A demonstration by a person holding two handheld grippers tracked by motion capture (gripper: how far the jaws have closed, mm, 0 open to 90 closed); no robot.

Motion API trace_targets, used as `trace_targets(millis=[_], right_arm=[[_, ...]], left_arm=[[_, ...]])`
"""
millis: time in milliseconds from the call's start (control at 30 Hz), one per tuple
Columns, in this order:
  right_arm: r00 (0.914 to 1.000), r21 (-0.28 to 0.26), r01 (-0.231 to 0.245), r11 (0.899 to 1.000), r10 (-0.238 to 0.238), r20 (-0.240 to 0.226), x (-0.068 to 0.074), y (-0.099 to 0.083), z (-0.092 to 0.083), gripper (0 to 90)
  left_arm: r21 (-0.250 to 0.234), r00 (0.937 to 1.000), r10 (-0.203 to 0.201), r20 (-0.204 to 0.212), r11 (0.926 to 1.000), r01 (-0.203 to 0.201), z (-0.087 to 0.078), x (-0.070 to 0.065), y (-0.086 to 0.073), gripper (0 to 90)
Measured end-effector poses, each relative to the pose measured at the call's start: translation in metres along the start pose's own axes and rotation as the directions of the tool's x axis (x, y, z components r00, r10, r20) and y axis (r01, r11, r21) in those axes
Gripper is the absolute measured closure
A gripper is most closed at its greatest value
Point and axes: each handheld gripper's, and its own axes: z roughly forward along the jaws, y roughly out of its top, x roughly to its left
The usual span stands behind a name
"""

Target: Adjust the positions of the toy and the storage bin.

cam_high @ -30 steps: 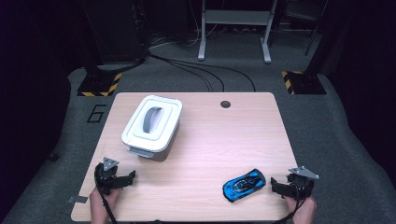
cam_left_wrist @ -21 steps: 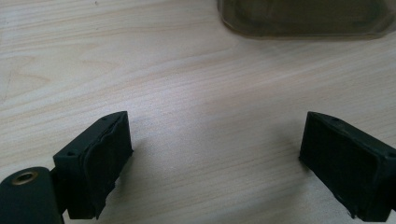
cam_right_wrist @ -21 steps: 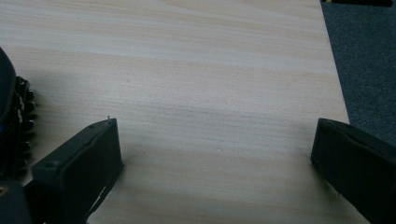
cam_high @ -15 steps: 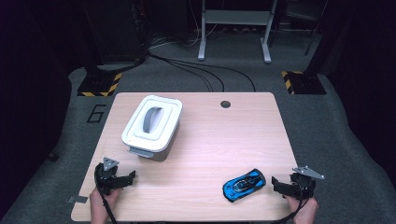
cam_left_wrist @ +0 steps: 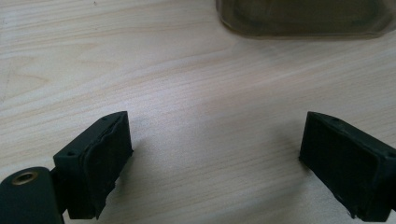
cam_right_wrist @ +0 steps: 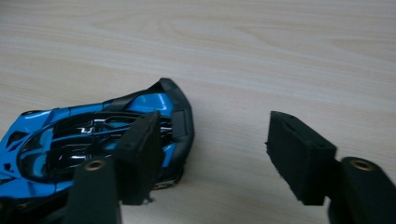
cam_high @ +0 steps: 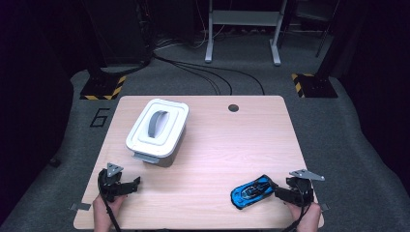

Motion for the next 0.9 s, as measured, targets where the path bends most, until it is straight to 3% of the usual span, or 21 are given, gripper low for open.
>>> trace_targets(millis=[267, 400, 467, 733, 767, 900], right_arm=[[1.0, 0.047, -0.001, 0.999, 0.001, -0.008, 0.007, 0.0, 0.005, 63.9], [0.9997, 0.059, -0.004, 0.998, 0.006, -0.025, 0.007, -0.001, 0.008, 68.5], [0.9988, 0.057, -0.015, 0.998, 0.017, -0.045, 0.006, -0.001, 0.009, 76.5], [0.9989, 0.058, -0.021, 0.998, 0.023, -0.04, 0.007, 0.001, 0.011, 77.9], [0.9995, 0.058, 0.009, 0.998, -0.007, -0.032, 0.007, 0.002, 0.011, 77.9], [0.9993, 0.064, 0.028, 0.998, -0.027, -0.025, 0.009, 0.005, 0.012, 77.9]], left_arm=[[0.001, 1.0, 0.0, 0.0, 1.0, 0.0, 0.0, 0.0, 0.0, 8.9], [0.001, 1.0, 0.001, 0.0, 1.0, -0.001, 0.0, 0.0, 0.0, 8.9], [0.001, 1.0, 0.001, 0.0, 1.0, -0.001, 0.0, 0.0, 0.0, 8.9], [0.002, 1.0, 0.002, 0.0, 1.0, -0.002, 0.0, 0.0, 0.0, 8.9], [0.002, 1.0, 0.001, 0.0, 1.0, -0.001, 0.0, 0.0, 0.0, 8.9], [0.001, 1.0, 0.001, 0.0, 1.0, -0.001, 0.0, 0.0, 0.0, 8.9]])
